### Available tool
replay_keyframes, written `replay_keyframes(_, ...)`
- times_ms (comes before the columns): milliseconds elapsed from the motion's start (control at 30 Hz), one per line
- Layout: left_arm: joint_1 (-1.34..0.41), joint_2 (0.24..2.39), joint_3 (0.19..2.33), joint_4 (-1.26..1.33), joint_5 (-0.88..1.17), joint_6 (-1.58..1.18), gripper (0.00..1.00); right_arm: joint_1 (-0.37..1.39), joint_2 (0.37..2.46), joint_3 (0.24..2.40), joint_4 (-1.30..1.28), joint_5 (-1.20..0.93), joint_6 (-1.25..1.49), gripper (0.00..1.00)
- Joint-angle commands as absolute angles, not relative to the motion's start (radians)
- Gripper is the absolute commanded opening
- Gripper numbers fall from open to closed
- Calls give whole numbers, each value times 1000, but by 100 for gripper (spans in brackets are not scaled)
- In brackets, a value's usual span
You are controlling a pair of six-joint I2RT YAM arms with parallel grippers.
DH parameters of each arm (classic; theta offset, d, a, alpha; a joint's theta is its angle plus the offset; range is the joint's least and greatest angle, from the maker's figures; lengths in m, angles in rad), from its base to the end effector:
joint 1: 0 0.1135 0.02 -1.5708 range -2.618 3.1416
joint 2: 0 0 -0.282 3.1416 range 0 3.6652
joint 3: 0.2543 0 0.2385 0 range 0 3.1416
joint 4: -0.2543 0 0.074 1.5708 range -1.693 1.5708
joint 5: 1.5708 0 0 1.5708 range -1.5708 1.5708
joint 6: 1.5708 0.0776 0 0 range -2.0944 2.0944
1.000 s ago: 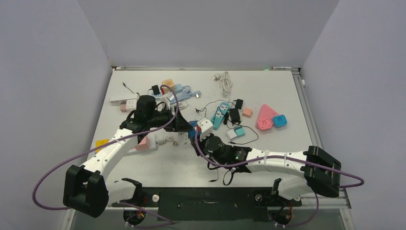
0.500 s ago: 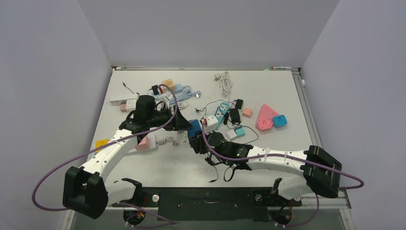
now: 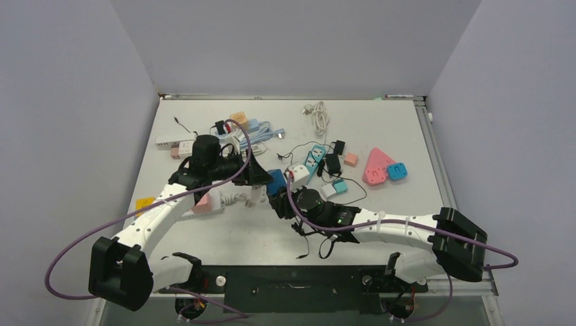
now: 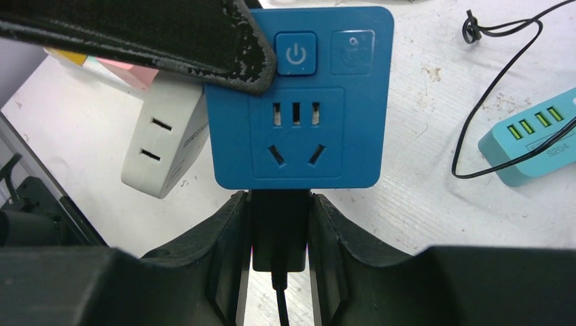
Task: Pull the plug off the socket
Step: Remove the plug from the socket.
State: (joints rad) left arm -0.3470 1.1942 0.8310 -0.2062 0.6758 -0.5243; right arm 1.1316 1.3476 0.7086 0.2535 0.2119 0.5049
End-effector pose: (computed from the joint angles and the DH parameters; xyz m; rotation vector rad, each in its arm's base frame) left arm 0.2343 -0.1363 0.2773 0.2277 2.2393 -1.2145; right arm 0.1498 0.2804 0.2426 -0.4911 1.9908 0.8567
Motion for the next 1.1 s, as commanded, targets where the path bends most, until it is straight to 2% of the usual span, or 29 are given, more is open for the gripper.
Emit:
replay_keyframes(0, -308, 1166, 844, -133, 597, -473, 0, 1175, 1278, 710, 299, 245, 405, 5)
replay_keyframes(533, -293, 1166, 838, -123, 606, -482, 0, 1291, 1288, 722, 331, 224, 284, 5)
replay_keyframes(867, -291, 1156, 834, -118, 595, -485, 0, 1292, 1287, 747, 248, 383, 424, 5)
replay_keyframes(1067, -288, 1151, 833, -115, 594, -486, 0, 1256, 1273, 740, 198, 400, 522, 5)
